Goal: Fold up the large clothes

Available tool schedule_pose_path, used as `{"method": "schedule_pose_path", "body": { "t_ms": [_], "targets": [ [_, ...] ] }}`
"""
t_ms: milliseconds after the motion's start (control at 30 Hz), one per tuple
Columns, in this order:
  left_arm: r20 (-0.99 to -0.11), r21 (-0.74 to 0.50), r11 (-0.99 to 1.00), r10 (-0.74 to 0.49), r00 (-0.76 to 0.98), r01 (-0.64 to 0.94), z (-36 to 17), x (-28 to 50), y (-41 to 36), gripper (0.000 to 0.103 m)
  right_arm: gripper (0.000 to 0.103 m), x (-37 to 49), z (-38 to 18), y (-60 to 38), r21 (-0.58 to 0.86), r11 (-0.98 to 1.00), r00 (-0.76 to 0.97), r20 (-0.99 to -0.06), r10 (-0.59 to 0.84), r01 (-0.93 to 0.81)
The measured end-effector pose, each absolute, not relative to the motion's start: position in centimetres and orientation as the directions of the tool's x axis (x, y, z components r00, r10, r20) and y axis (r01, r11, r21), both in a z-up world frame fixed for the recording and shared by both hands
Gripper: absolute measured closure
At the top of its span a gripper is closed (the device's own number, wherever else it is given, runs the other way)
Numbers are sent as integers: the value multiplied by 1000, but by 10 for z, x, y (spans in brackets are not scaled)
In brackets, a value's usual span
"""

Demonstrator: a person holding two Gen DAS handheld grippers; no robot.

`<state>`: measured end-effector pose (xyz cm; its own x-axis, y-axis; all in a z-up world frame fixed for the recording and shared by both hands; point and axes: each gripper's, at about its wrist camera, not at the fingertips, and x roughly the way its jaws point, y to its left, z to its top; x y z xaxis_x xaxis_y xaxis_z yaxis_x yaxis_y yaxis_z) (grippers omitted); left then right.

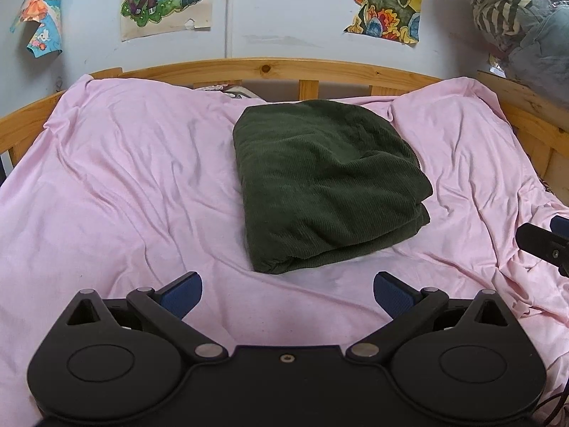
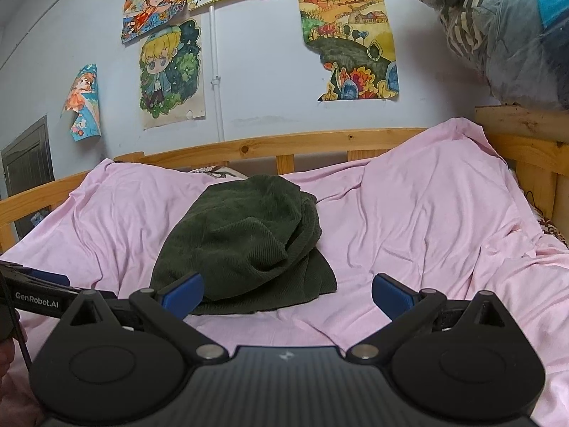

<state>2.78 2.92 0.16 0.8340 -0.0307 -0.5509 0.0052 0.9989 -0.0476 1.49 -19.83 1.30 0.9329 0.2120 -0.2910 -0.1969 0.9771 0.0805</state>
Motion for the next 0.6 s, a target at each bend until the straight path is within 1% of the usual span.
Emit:
{"method": "schedule_pose_path", "body": {
  "t_ms": [600],
  "targets": [
    [-560, -53, 999, -41, 827, 13, 1, 28, 29, 1, 0, 16, 11, -197, 82, 978, 932, -297, 207, -191]
  ]
}}
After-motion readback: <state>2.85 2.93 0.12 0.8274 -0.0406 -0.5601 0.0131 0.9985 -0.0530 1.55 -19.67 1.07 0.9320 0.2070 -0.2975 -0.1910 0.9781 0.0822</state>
